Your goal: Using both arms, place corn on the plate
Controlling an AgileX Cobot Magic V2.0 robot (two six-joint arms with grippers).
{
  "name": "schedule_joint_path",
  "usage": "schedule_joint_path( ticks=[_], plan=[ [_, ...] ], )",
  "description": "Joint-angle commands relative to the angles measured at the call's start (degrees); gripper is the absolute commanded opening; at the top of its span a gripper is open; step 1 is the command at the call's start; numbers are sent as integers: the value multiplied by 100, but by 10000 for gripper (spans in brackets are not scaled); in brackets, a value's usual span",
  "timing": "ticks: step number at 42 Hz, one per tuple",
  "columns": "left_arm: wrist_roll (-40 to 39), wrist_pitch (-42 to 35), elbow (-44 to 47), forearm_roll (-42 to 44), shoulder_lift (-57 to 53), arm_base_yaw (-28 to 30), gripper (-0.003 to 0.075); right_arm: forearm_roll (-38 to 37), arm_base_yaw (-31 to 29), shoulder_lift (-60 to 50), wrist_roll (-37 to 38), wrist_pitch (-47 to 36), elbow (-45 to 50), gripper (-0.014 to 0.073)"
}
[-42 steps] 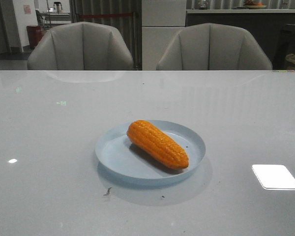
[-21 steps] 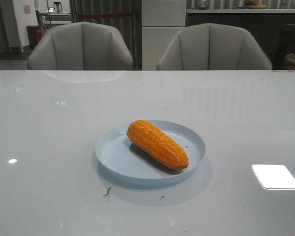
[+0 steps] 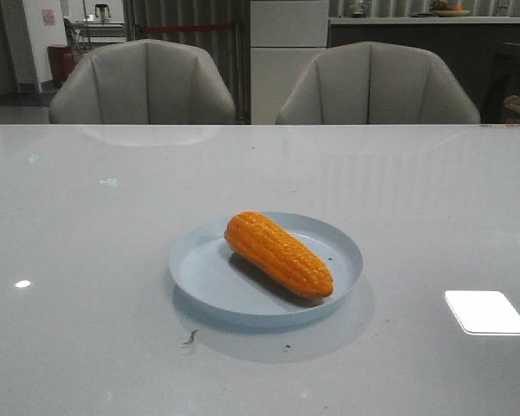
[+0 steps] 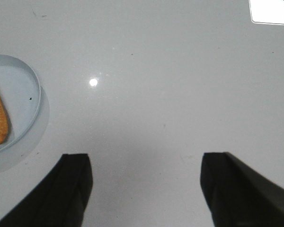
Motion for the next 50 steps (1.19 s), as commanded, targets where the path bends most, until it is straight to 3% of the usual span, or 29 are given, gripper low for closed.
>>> schedule_joint_path(
  ticks=[1, 9, 14, 50],
  plan=[
    [-165, -605, 52, -19, -74, 126, 94, 37, -32, -38, 6, -314, -153, 582],
    [-165, -1143, 686, -168, -123, 213, 94, 37, -32, -38, 6, -262, -153, 582],
    [-165, -764, 672, -168, -123, 213, 94, 37, -32, -38, 6, -255, -153, 582],
    [-165, -763, 672, -168, -112, 213, 94, -197, 5, -352, 6, -532, 2, 570]
  ],
)
